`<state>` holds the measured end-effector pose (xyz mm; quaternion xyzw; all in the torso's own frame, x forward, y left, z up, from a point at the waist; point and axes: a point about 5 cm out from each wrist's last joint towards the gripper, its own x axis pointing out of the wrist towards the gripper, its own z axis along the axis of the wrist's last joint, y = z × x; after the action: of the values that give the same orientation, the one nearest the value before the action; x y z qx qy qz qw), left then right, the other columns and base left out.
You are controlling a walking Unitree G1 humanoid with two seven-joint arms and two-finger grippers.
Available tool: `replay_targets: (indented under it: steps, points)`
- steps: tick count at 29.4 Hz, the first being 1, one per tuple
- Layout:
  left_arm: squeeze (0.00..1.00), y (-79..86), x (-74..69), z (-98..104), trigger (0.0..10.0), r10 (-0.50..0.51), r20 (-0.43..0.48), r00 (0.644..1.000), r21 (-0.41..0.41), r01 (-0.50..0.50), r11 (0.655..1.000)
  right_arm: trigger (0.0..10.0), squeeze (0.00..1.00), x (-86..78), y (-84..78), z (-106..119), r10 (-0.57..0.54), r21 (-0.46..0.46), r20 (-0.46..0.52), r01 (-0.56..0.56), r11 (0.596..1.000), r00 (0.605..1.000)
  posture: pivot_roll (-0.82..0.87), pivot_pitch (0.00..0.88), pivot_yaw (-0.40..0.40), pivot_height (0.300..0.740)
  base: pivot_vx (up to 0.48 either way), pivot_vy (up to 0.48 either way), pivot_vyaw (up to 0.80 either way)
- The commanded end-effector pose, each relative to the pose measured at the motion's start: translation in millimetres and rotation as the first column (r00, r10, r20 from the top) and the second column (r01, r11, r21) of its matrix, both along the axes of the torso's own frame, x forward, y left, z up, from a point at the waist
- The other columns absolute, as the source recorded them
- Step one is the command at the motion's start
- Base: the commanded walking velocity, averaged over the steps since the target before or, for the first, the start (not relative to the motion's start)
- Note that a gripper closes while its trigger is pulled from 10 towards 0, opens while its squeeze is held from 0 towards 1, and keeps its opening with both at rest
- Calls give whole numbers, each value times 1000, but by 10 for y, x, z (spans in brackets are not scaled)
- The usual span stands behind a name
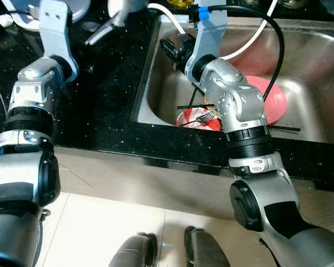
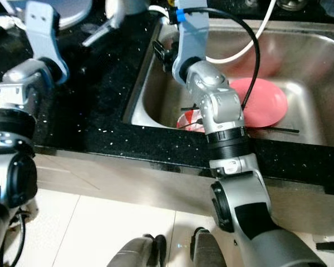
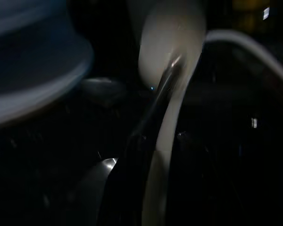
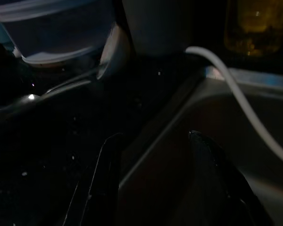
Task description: Kitchen organization
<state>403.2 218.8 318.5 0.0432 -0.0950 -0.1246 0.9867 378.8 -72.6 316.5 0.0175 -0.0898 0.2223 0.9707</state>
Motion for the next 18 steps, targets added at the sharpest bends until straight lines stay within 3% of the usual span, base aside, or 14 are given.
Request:
replay_targets:
  steps: [1,7,9,11,12,14,15,18]
  points:
    - [0,-27,-30,91,10000,-17,47,999,-56,20,998,10000,0,-26,29,-45,13,14,-17,-13,1000,1000,72,295,96,740,0,0,0]
    - [0,-69,-86,253,10000,-84,125,989,-174,105,979,10000,0,-37,26,-64,13,21,-24,-12,1000,1000,69,286,86,740,0,0,0]
    - [0,-95,-98,279,10000,-92,128,987,-136,110,985,10000,0,-44,25,-70,12,23,-27,-11,1000,1000,69,284,88,740,0,0,0]
    - [0,-83,-56,178,10000,-51,32,998,-37,52,998,10000,0,-52,25,-66,13,25,-26,-12,1000,1000,70,279,90,740,0,0,0]
    - [0,-83,-56,178,10000,-51,32,998,-37,52,998,10000,0,-52,25,-66,13,25,-26,-12,1000,1000,70,279,90,740,0,0,0]
    - [0,31,12,-12,10000,64,-103,993,-12,-66,998,10000,0,-57,19,-56,11,28,-22,-11,1000,1000,75,277,89,740,0,0,0]
    - [39,102,41,-151,10000,119,-186,975,-34,-127,991,10000,0,-55,12,-54,7,29,-22,-6,1000,1000,74,277,87,740,0,0,0]
    - [39,115,44,-193,10000,125,-214,969,-62,-141,988,10000,0,-53,9,-54,4,29,-24,-4,1000,1000,74,277,87,740,0,0,0]
